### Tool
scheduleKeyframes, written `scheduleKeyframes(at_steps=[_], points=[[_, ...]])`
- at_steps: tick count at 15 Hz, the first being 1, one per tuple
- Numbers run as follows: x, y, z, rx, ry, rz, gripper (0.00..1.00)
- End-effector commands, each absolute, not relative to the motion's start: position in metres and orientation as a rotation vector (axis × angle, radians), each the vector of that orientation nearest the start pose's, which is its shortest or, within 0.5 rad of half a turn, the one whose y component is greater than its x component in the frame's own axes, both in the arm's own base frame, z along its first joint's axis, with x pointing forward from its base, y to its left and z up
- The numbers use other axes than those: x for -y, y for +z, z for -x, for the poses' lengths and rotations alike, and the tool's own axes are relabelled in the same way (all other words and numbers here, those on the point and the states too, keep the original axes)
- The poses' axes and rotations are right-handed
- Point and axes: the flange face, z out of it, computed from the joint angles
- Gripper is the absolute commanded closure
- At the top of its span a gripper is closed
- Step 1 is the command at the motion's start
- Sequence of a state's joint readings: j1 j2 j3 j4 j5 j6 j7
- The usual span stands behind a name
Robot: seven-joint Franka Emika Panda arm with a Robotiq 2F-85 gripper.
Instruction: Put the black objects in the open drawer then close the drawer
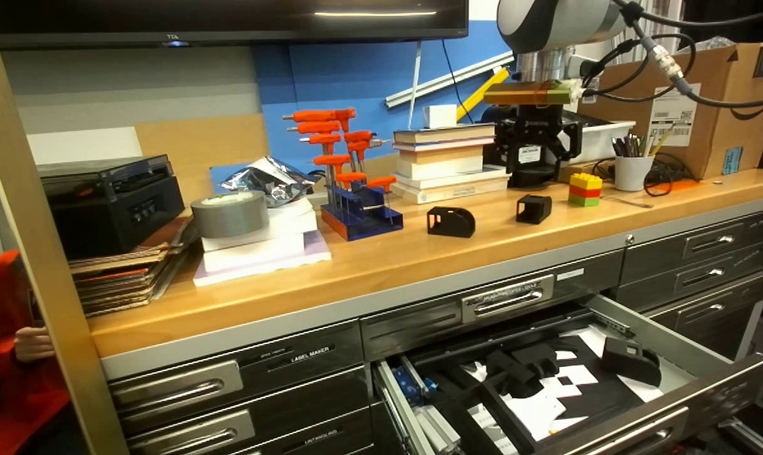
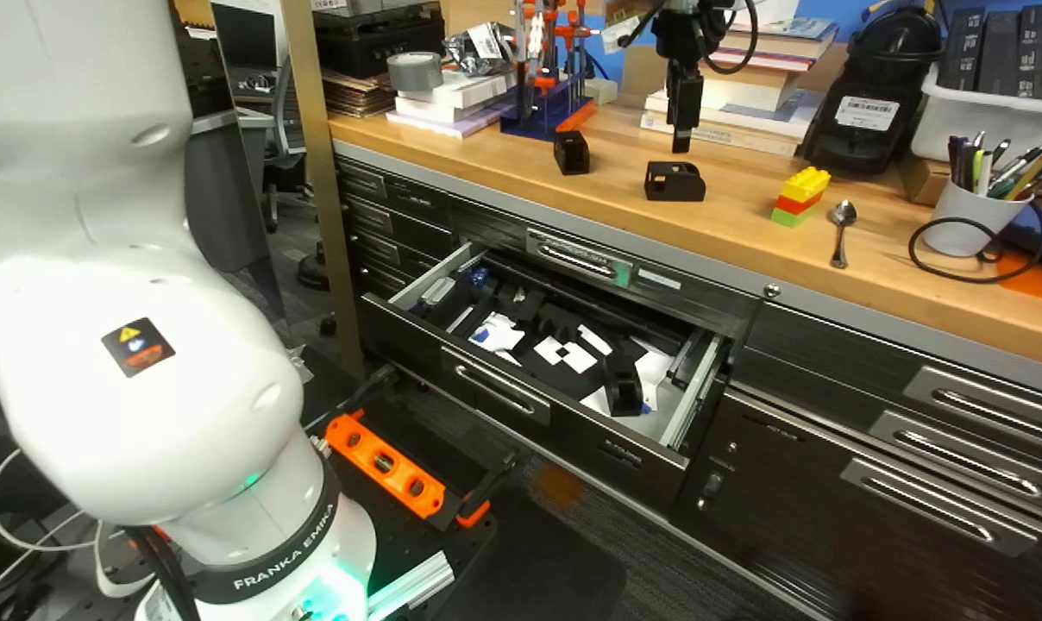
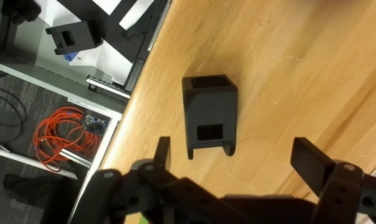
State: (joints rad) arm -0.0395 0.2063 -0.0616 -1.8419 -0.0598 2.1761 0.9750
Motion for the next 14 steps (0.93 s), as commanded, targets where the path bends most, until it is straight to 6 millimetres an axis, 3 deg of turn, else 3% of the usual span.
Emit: scheduleKeyframes(at_steps=[1, 10, 12, 14], points=[[0.067, 0.419, -0.636, -1.628, -0.185, 2.729, 0.00], [0.079, 0.380, -0.641, -1.681, -0.101, 2.746, 0.00], [0.078, 0.377, -0.640, -1.666, -0.079, 2.757, 0.26], [0.076, 0.374, -0.640, -1.659, -0.066, 2.764, 0.40]])
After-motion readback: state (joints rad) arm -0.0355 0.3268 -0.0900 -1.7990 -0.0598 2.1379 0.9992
